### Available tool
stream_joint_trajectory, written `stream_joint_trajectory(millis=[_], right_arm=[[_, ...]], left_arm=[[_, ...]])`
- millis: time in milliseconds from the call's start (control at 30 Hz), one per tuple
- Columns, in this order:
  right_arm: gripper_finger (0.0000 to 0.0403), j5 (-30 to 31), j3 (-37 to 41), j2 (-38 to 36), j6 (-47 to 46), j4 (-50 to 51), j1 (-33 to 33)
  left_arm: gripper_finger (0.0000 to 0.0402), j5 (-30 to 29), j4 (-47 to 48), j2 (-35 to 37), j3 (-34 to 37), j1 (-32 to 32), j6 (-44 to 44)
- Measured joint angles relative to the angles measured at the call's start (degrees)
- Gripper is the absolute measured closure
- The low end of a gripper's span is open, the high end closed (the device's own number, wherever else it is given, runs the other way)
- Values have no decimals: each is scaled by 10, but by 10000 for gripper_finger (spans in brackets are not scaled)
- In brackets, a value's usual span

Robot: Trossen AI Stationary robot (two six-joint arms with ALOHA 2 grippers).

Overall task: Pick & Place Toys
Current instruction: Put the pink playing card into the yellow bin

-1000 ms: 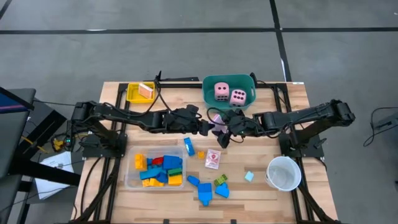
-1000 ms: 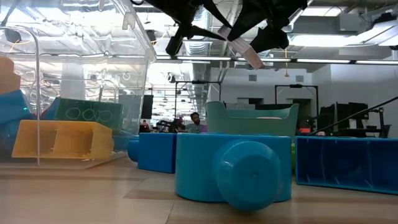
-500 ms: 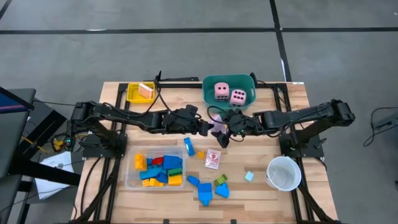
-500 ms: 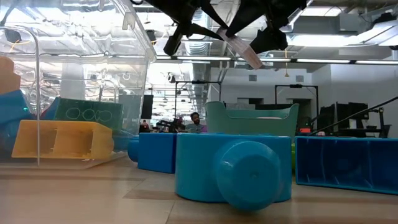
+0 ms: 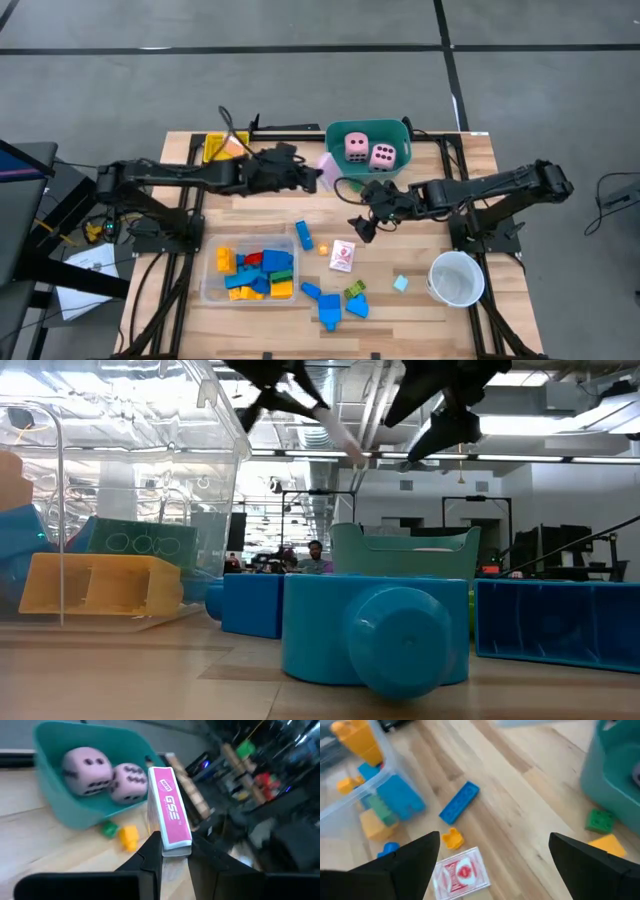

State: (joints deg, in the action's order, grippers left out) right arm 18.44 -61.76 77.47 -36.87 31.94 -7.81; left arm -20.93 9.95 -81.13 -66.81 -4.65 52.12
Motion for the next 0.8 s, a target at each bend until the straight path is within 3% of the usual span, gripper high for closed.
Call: stream_joint_trajectory(millis=[300,433,567,800], right_arm=[[37,7,0,0,-22,24,-22],[37,8,0,0,-28,25,-24],[37,5,0,0,-33,26,-25],[37,4,0,0,-49,30,-34]], left_arm=[[345,5,240,122,0,-82,-61],[345,57,315,165,0,-142,-100],[345,124,384,185,0,-228,-128],[345,147,451,189,0,-340,-142]])
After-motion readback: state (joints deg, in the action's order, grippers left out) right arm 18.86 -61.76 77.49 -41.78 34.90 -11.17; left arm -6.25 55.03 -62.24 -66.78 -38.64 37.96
